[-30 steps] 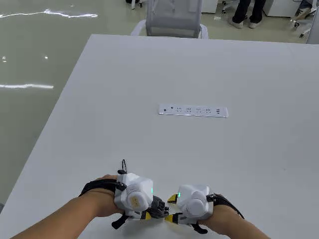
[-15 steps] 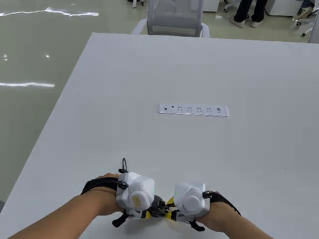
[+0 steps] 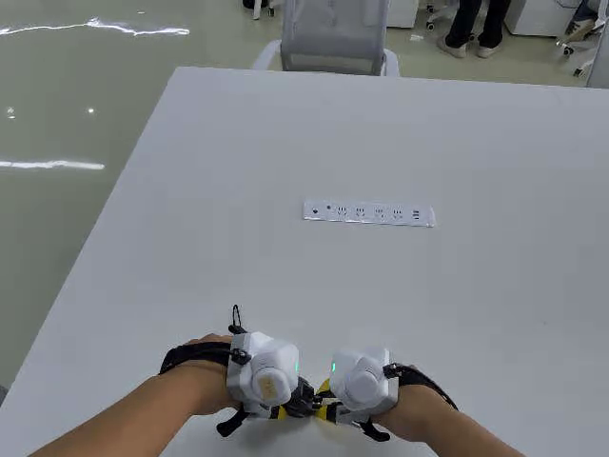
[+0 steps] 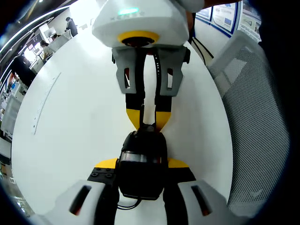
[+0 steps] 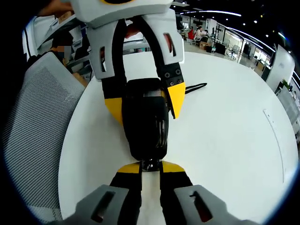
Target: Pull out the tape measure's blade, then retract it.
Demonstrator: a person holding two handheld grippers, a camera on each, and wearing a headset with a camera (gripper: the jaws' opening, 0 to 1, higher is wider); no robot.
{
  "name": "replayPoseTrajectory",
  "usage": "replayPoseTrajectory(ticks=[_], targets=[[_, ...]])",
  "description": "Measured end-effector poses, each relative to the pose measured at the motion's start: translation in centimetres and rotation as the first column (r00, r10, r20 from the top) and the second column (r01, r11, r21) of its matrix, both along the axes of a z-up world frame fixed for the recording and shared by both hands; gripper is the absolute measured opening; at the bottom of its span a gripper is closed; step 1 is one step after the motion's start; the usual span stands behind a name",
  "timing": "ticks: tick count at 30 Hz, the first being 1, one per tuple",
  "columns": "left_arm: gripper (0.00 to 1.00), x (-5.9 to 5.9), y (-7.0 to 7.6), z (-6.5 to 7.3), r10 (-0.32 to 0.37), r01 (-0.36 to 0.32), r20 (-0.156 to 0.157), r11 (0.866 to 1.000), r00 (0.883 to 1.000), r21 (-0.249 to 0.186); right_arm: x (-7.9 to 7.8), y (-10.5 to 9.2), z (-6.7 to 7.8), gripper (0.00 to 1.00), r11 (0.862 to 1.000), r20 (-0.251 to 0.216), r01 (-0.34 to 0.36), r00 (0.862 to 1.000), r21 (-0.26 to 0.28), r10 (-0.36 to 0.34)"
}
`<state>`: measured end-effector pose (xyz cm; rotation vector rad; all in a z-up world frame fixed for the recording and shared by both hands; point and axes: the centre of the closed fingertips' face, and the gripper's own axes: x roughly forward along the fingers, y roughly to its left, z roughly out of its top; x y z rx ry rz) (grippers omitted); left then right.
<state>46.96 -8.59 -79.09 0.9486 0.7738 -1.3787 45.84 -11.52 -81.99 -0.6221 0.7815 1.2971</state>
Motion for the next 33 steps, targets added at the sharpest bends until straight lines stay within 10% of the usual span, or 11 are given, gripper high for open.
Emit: replayPoseTrajectory(ticks=[33], targets=[[0.31,0.1,0.0,0.0,0.012,-0.012,-0.008,1.000,1.000,-0.010,-0.1,-1.6,0.2,0.11,1.000,0.006,0.001,1.000,-0.019,-0.001]])
